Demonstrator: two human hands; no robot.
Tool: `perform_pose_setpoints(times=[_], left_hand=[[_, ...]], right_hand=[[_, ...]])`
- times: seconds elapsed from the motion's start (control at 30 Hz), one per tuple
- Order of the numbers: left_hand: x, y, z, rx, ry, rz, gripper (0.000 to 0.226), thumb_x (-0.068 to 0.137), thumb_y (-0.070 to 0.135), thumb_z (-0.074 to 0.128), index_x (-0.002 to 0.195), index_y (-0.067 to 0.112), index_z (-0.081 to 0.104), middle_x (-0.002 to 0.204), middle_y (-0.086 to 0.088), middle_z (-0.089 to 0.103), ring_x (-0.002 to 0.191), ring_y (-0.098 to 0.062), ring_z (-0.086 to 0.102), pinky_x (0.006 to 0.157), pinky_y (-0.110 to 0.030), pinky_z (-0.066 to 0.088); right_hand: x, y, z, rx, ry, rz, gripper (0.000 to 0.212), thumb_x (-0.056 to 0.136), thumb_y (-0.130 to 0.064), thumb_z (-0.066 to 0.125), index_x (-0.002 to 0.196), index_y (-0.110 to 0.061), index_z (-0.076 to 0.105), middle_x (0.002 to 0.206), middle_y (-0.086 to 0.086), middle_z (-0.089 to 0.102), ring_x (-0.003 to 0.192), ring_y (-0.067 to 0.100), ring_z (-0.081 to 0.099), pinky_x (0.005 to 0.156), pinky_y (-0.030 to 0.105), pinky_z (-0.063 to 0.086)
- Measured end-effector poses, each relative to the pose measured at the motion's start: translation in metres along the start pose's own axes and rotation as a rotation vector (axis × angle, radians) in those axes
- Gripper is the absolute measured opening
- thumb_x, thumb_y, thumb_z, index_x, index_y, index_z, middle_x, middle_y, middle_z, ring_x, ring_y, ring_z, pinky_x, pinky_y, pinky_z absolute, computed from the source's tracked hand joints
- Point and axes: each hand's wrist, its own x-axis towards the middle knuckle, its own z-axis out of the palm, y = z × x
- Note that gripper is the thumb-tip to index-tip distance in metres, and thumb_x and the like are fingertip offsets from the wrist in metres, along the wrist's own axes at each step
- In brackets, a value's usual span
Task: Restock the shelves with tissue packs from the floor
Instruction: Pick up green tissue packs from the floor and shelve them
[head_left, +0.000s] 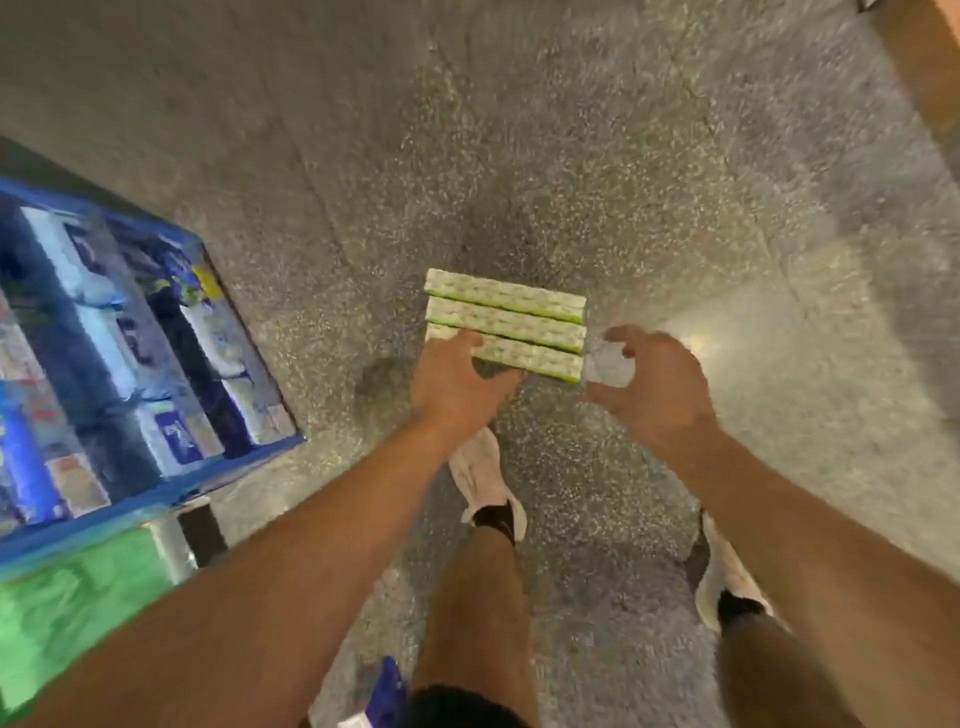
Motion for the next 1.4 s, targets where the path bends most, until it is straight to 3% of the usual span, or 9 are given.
perform_pose_setpoints(times=[0.1,0.33,0.43,0.53,0.73,0.9,1.03,1.23,1.4], left_hand=[[0.104,-0.063,0.054,0.122,-0.040,-0.018,0.073,0.075,0.057,0.075,0.135,0.021,0.051,0.136,-0.011,0.048,0.122,-0.027,0.049,0.092,-0.031,0.042],[0.250,-0.132,0.160,0.421,-0.119,0.254,0.075,0.071,0.046,0.083,0.135,0.020,0.052,0.137,-0.007,0.049,0.127,-0.030,0.044,0.102,-0.043,0.042],[0.273,-0.141,0.193,0.499,-0.014,0.343,0.066,0.070,0.041,0.083,0.125,0.025,0.052,0.126,-0.004,0.050,0.117,-0.030,0.044,0.093,-0.044,0.045],[0.281,-0.145,0.208,0.608,0.084,0.377,0.063,0.071,0.033,0.081,0.122,0.030,0.045,0.125,-0.002,0.046,0.115,-0.029,0.042,0.090,-0.045,0.039],[0.277,-0.150,0.210,0.646,0.144,0.367,0.061,0.072,0.017,0.077,0.125,0.029,0.049,0.127,-0.003,0.043,0.115,-0.029,0.042,0.093,-0.047,0.040],[0.255,-0.140,0.170,0.575,0.022,0.447,0.049,0.077,0.025,0.068,0.120,0.029,0.045,0.116,0.002,0.060,0.119,-0.026,0.044,0.102,-0.048,0.033],[0.197,-0.103,0.113,0.473,0.038,0.492,0.050,0.083,0.034,0.066,0.127,0.021,0.046,0.116,-0.005,0.063,0.106,-0.030,0.055,0.094,-0.043,0.041],[0.060,-0.035,-0.018,0.228,0.235,0.439,0.049,0.087,0.028,0.067,0.130,0.015,0.048,0.114,-0.006,0.053,0.096,-0.021,0.052,0.079,-0.035,0.050],[-0.100,0.009,-0.130,0.132,0.427,0.348,0.054,0.085,0.029,0.069,0.134,0.018,0.049,0.124,-0.008,0.057,0.110,-0.028,0.052,0.092,-0.038,0.042]], right_hand=[[0.079,0.033,0.099,0.014,-0.017,0.105,0.065,0.072,-0.037,0.084,0.129,-0.025,0.056,0.119,0.012,0.053,0.104,0.030,0.058,0.085,0.031,0.046],[0.177,0.102,0.241,-0.250,-0.064,0.118,0.064,0.079,-0.026,0.075,0.136,-0.020,0.046,0.137,0.009,0.044,0.128,0.033,0.041,0.101,0.047,0.045],[0.196,0.120,0.268,-0.393,0.014,0.093,0.063,0.074,-0.016,0.076,0.130,-0.017,0.046,0.131,0.008,0.046,0.122,0.034,0.041,0.092,0.048,0.049],[0.208,0.123,0.277,-0.405,0.080,0.095,0.061,0.074,-0.005,0.072,0.129,-0.015,0.046,0.129,0.010,0.046,0.117,0.035,0.039,0.080,0.045,0.051],[0.209,0.118,0.271,-0.413,0.059,0.082,0.054,0.082,-0.020,0.072,0.130,-0.019,0.047,0.130,0.004,0.045,0.119,0.029,0.037,0.081,0.043,0.054],[0.176,0.096,0.226,-0.384,0.072,0.006,0.049,0.082,-0.033,0.069,0.127,-0.028,0.050,0.118,-0.006,0.059,0.114,0.024,0.043,0.073,0.038,0.047],[0.143,0.064,0.149,-0.338,0.162,-0.134,0.051,0.078,-0.034,0.070,0.126,-0.025,0.056,0.119,-0.004,0.063,0.114,0.025,0.044,0.069,0.033,0.042],[0.074,-0.033,-0.002,-0.336,0.271,-0.439,0.048,0.075,-0.024,0.072,0.121,-0.021,0.061,0.118,-0.001,0.064,0.111,0.029,0.049,0.092,0.042,0.049],[-0.026,-0.129,-0.123,-0.401,0.247,-0.707,0.064,0.065,-0.029,0.082,0.124,-0.016,0.062,0.127,0.008,0.061,0.119,0.034,0.051,0.100,0.047,0.046]])
